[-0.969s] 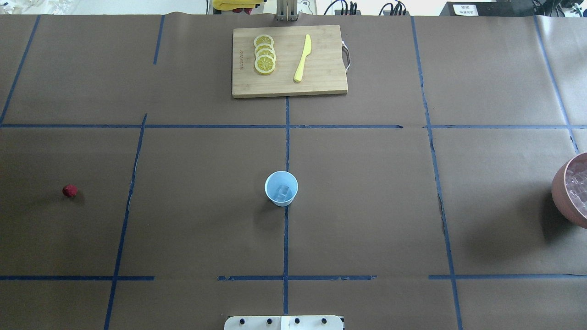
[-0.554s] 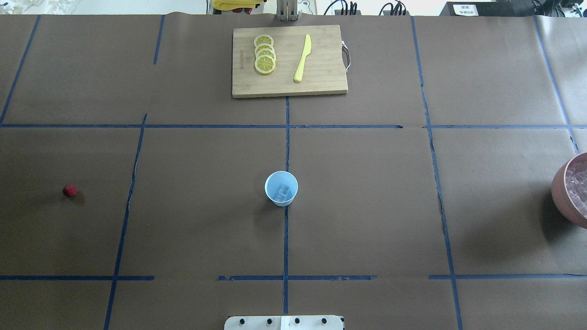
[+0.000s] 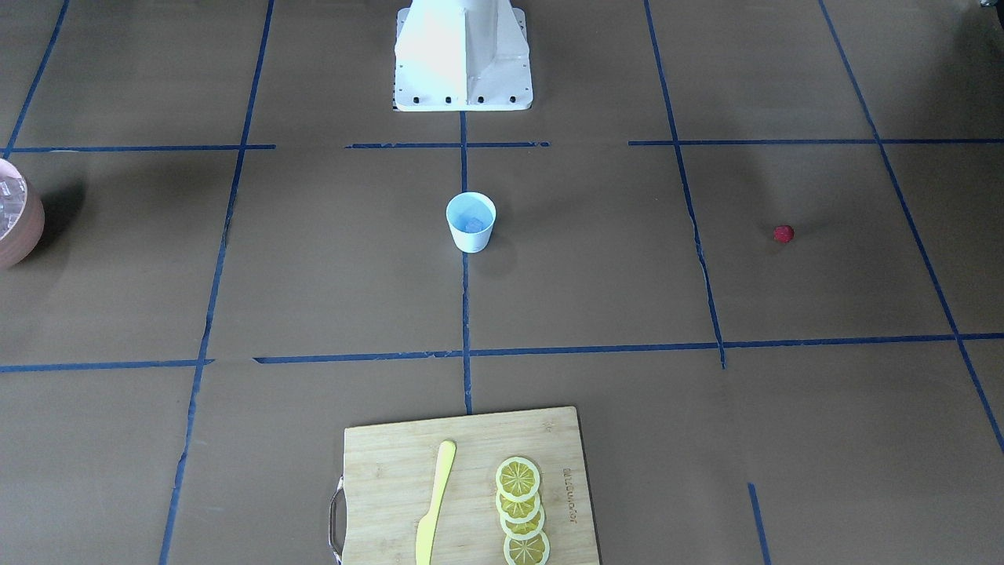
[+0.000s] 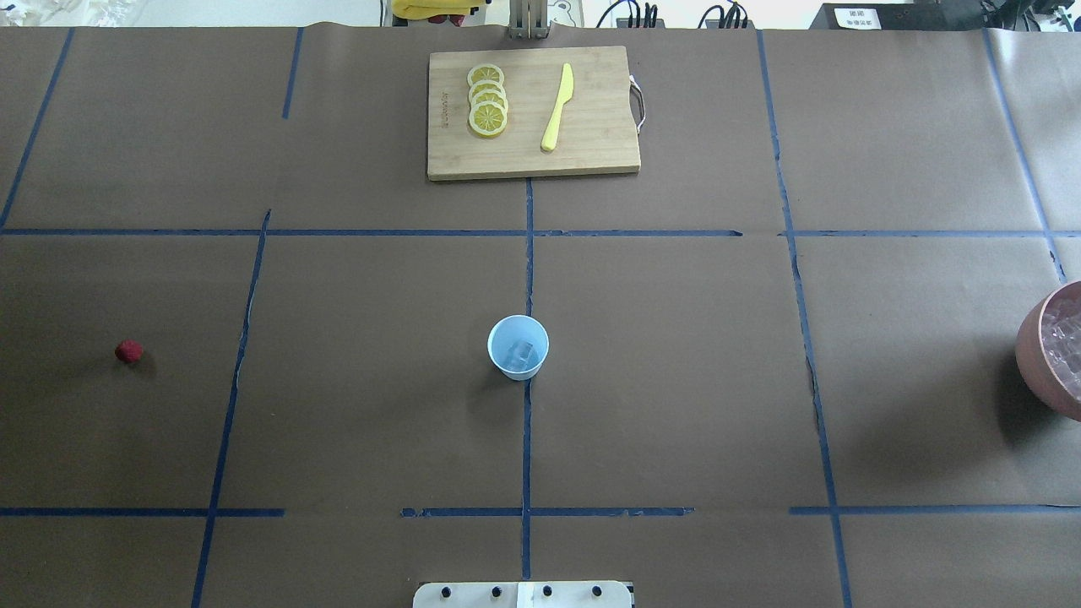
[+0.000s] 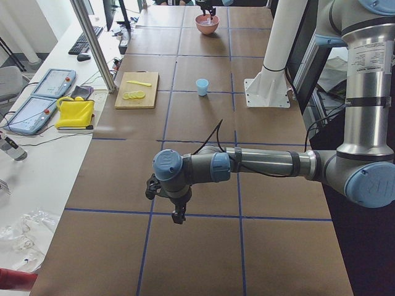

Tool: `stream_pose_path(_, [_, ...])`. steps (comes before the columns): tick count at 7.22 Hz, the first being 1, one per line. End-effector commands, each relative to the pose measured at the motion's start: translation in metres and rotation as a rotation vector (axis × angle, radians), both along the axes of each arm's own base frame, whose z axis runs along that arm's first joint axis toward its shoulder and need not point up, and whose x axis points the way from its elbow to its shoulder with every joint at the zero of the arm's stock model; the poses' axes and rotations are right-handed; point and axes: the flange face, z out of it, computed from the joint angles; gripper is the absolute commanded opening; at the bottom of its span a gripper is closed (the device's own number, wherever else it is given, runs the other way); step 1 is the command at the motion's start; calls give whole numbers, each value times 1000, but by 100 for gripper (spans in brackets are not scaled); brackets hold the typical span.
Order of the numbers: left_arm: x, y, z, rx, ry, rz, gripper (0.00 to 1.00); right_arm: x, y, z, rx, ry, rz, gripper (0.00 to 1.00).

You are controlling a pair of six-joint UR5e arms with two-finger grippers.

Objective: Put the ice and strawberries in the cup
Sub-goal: 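Grasp a third ice cube from the pink bowl with the right gripper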

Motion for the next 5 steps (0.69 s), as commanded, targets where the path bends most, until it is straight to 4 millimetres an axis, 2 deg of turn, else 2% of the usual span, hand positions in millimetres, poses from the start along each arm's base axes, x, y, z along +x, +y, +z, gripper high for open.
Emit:
stream_pose_path(1, [0,0,0,2,0,1,100,-5,1,0,-4,-3,-12,82])
stream_pose_path(2, [0,0,0,2,0,1,100,-7,1,0,-3,-3,-19,77])
stream_pose_path(3, [0,0,0,4,0,1,100,-10,2,0,-3,-2,-26,58])
stream_pose_path(4, [0,0,0,5,0,1,100,-10,2,0,4,-4,-39,27])
stream_pose_path(5, [0,0,0,5,0,1,100,-10,2,0,6,-3,-39,10])
